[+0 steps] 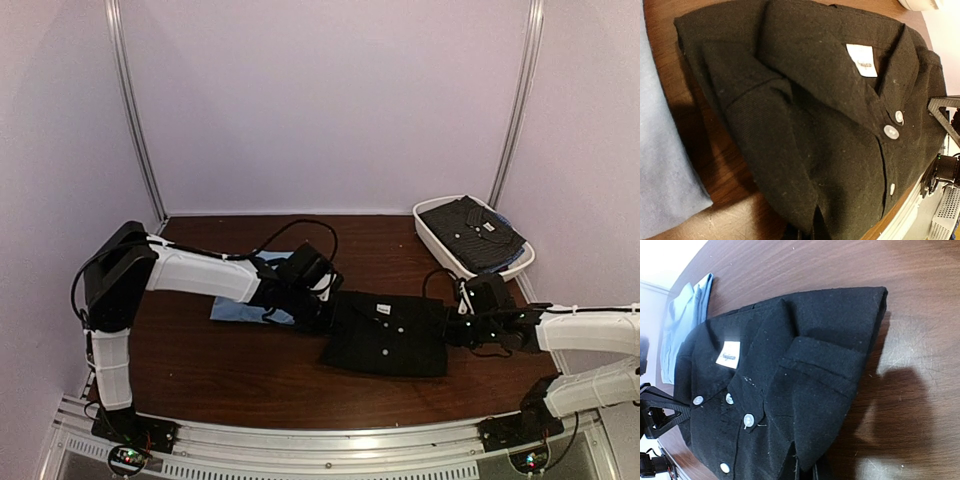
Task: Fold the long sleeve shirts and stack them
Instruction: Pick up the square-folded shirt from the center of the board, then place the square-folded shirt on the square-folded shirt.
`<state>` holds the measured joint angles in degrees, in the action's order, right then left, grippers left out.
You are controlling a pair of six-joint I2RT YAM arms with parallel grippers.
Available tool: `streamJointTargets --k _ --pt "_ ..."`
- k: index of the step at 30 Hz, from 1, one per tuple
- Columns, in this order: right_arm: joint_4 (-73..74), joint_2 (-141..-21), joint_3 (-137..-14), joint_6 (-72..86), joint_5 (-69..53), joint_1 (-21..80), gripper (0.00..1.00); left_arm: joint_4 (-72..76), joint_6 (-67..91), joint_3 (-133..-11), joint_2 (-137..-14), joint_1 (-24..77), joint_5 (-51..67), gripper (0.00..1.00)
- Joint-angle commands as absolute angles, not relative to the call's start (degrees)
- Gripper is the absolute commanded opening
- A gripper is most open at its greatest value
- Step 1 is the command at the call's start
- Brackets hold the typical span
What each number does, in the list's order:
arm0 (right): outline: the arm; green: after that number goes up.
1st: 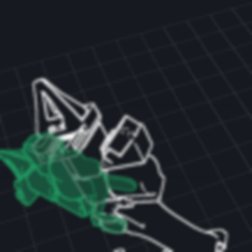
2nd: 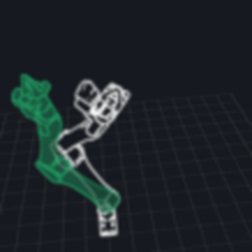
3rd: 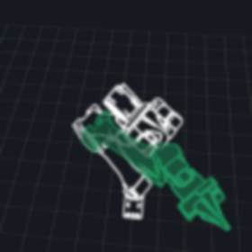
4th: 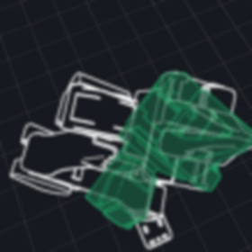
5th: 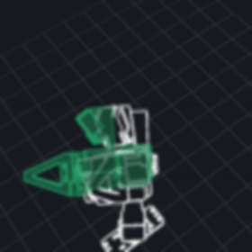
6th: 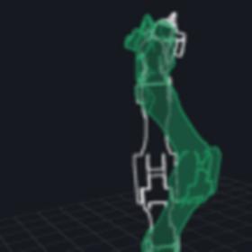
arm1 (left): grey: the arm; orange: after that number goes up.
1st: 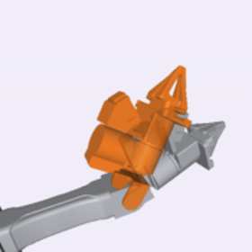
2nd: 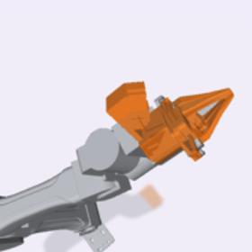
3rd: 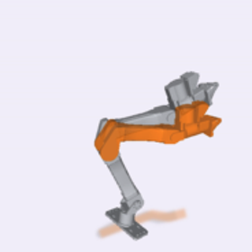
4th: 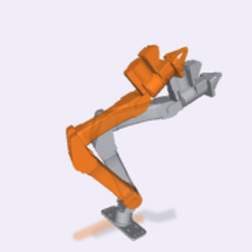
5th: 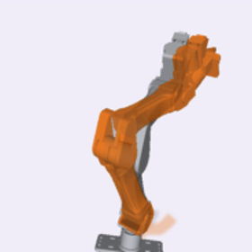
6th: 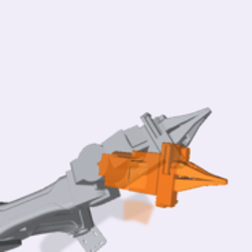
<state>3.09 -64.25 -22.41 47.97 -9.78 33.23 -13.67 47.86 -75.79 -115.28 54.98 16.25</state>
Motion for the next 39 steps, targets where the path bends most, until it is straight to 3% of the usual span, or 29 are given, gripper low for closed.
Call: streamJointTargets --k 1,10,18,30,39 --pt "5.34 -61.88 -25.22 46.95 -7.63 33.04 0.0 -12.63 46.71 -78.02 -111.49 55.45 15.3 0.0" --pt "7.78 -58.58 -29.32 46.07 -9.13 33.05 0.0 -17.39 46.11 -80.48 -106.75 55.46 10.53 0.0" --pt "4.38 -63.94 -38.31 45.35 -11.62 34.09 0.0 -24.36 45.33 -81.34 -102.16 52.38 6.19 0.0" --pt "-6.28 -86.9 -56.73 46.58 -13.53 40.84 0.0 -29.37 40.34 -74.69 -91.78 37.06 7.42 0.0" --pt "-11.12 -105.19 -70.77 48.91 -16.61 42.54 0.0 -30.76 36.3 -70.68 -90.49 25.61 10.25 0.0"
